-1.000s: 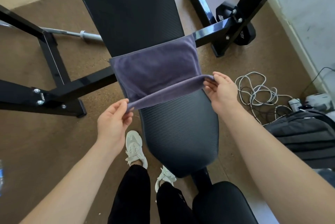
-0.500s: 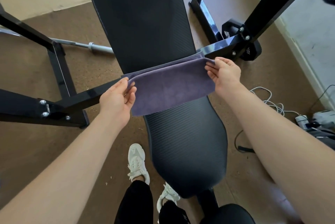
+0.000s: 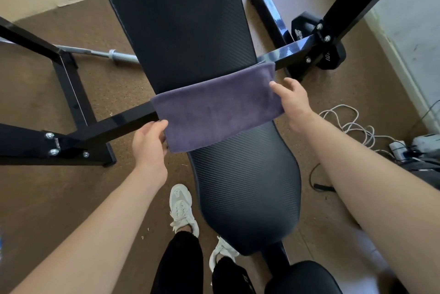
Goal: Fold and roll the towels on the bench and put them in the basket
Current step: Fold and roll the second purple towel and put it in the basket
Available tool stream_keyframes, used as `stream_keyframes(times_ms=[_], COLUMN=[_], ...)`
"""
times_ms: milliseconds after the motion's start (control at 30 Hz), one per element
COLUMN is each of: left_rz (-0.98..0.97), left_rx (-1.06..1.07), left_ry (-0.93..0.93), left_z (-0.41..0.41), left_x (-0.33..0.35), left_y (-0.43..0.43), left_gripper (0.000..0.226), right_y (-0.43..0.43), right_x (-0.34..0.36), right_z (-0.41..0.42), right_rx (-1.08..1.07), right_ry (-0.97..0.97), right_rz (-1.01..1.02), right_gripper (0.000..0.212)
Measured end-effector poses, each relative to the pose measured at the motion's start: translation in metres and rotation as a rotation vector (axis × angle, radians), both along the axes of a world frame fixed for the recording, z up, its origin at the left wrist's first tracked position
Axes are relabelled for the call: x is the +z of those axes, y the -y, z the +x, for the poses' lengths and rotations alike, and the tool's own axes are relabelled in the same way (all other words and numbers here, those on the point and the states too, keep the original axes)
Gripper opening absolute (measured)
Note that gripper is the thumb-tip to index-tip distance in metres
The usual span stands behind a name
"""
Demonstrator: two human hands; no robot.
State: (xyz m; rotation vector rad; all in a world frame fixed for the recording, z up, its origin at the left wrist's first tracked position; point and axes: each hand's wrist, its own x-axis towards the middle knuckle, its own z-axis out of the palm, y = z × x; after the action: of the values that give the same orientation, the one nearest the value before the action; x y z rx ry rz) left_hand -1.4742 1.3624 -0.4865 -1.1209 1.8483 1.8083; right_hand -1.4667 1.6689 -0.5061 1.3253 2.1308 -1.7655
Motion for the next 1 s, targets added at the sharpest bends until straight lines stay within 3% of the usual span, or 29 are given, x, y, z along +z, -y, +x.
stream_keyframes(times_ms=[133, 267, 433, 533, 600, 733, 867, 1000], left_rz=[-0.029, -0.128, -0.363, -0.446, -0.452, -0.488, -0.548, -0.585], left_rx=[-0.201, -0.259, -0.511, -0.650, -0.745, -0.869, -0.942, -0.994], left_ry=[0.078, 0.059, -0.153, -0.232, -0.280, -0.396, -0.470, -0.587], left_z=[0.010, 0.014, 0.022, 0.021, 0.017, 0.006, -0.005, 0.001], left_x=[-0.007, -0.006, -0.001, 0.001, 0.004, 0.015, 0.023, 0.028], left_y=[-0.009, -0.013, -0.009, -0.011, -0.018, -0.037, -0.051, -0.056], left_gripper=[0.053, 0.054, 0.034, 0.031, 0.024, 0.019, 0.022, 0.028], right_y=[0.010, 0.017, 0.040, 0.060, 0.074, 0.089, 0.088, 0.073], right_x=[-0.012, -0.017, -0.023, -0.036, -0.039, -0.040, -0.051, -0.056], right_z=[0.015, 0.035, 0.105, 0.162, 0.193, 0.219, 0.212, 0.197], right_rx=[0.023, 0.014, -0.083, -0.084, -0.088, 0.001, 0.249, 0.193], right_ry=[-0.057, -0.048, 0.084, 0.250, 0.347, 0.213, 0.124, 0.125], right_rz=[0.077, 0.206, 0.164, 0.104, 0.171, 0.378, 0.241, 0.143], right_gripper=[0.039, 0.005, 0.019, 0.014, 0.015, 0.022, 0.053, 0.058])
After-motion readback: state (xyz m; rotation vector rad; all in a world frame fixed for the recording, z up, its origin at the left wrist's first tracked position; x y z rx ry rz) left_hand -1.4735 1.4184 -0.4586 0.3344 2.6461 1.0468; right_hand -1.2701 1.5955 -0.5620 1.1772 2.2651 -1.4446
